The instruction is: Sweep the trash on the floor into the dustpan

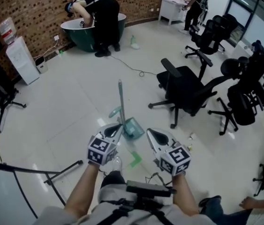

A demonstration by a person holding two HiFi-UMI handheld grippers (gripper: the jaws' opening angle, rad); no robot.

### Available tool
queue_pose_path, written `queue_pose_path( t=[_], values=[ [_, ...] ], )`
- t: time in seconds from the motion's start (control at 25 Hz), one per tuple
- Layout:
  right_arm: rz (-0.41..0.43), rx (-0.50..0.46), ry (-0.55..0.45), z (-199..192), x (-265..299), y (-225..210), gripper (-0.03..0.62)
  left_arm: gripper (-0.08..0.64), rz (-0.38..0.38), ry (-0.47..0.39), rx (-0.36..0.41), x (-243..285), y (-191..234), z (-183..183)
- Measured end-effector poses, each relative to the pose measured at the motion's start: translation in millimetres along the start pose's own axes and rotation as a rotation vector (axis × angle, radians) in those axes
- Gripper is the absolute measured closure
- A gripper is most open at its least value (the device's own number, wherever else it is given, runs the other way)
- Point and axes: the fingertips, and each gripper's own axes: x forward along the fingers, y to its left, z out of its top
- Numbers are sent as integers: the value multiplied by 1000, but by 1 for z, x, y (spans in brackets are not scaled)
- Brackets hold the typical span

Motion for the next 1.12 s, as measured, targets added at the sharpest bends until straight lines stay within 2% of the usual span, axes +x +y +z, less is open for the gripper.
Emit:
queue_pose_path(
  t=[0.24,0.44,0.56,0.72,0.92,1.0,1.12],
  values=[
    [-53,15,89,10,84,-24,592,560,-51,104,22,48,74,-17],
    [-84,33,138,7,130,-39,592,560,-27,236,52,92,135,-57],
    [-98,58,163,0,145,-50,592,560,-4,309,56,118,153,-85],
    [-87,90,189,-14,161,-66,592,560,-51,360,41,151,157,-113],
    [-58,122,219,-25,179,-81,592,395,-121,448,9,182,161,-142],
    [-52,135,223,-30,184,-87,592,367,-128,480,15,194,165,-152],
    [-47,147,249,-41,186,-95,592,364,-140,512,17,210,165,-166]
  ],
)
